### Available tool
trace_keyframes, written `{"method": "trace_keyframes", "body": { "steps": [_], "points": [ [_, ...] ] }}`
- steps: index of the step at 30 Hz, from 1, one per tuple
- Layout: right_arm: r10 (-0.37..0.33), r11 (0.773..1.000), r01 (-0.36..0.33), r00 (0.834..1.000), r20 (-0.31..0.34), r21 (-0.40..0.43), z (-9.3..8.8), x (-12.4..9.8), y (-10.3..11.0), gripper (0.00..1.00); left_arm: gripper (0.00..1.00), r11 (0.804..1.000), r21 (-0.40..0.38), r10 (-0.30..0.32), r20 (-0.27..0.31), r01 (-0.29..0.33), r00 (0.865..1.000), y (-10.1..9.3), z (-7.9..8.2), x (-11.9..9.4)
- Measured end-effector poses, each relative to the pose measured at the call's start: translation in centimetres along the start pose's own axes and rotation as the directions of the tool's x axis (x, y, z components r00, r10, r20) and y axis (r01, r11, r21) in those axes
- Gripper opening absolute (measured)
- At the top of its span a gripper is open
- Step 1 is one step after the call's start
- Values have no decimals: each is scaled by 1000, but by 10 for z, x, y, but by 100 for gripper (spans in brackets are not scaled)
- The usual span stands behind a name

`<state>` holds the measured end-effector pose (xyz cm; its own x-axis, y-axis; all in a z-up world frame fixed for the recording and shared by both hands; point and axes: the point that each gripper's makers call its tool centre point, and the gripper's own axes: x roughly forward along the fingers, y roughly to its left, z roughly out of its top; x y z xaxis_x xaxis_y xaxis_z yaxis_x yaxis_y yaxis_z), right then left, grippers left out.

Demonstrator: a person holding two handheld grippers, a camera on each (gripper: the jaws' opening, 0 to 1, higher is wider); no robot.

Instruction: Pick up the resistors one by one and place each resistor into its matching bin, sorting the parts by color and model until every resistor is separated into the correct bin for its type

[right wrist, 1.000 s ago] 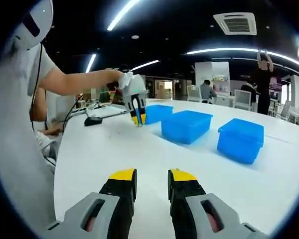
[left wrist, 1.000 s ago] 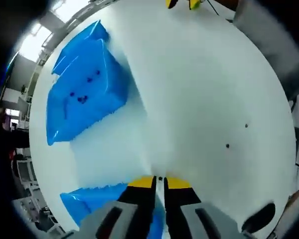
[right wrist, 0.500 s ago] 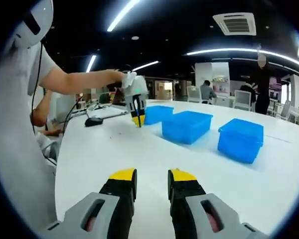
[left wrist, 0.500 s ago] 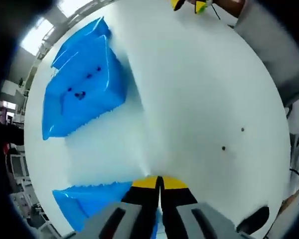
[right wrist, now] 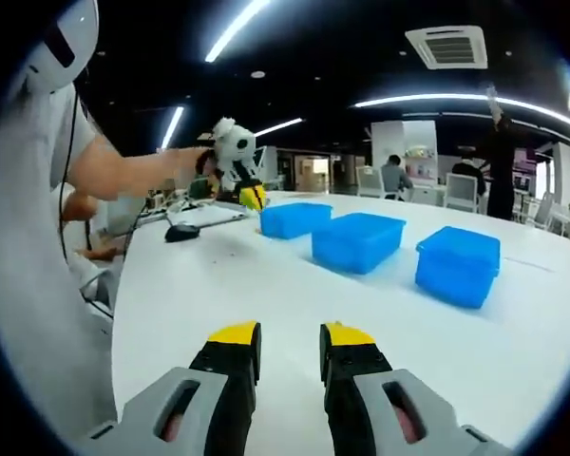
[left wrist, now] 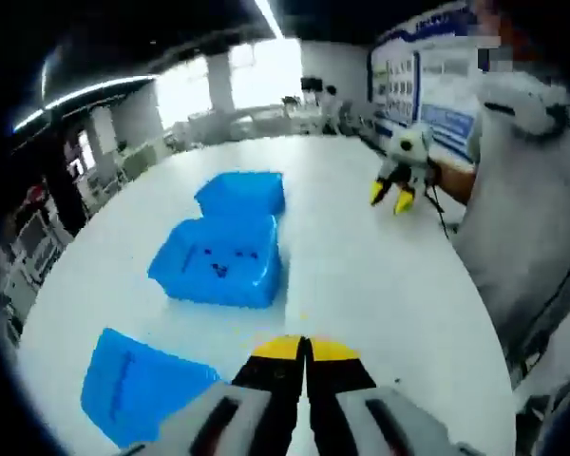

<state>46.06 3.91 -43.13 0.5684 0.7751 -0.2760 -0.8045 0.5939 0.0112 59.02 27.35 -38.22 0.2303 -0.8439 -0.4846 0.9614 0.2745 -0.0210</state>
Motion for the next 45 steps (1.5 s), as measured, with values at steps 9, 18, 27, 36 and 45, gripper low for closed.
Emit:
{"method": "trace_keyframes", "body": {
  "steps": [9,18,27,36,45],
  "points": [
    [6,1000,-6,1000,-4,-10,-1,-7,1,27,6,960,83,280,-293,-267,914,37,-58,-18],
    [-1,1000,1,1000,14,13,-2,-7,2,27,14,816,-346,318,-401,-463,859,-5,-78,22],
    [19,1000,-19,998,68,-6,15,-13,-8,27,16,628,-481,470,-391,-611,791,-2,-82,26],
    [44,999,-42,994,96,-22,18,-23,-31,27,16,549,-476,520,-449,-687,727,17,-97,24],
    [39,999,-39,995,90,-1,9,-34,-54,27,4,570,-422,541,-454,-706,708,18,-94,32]
  ]
}}
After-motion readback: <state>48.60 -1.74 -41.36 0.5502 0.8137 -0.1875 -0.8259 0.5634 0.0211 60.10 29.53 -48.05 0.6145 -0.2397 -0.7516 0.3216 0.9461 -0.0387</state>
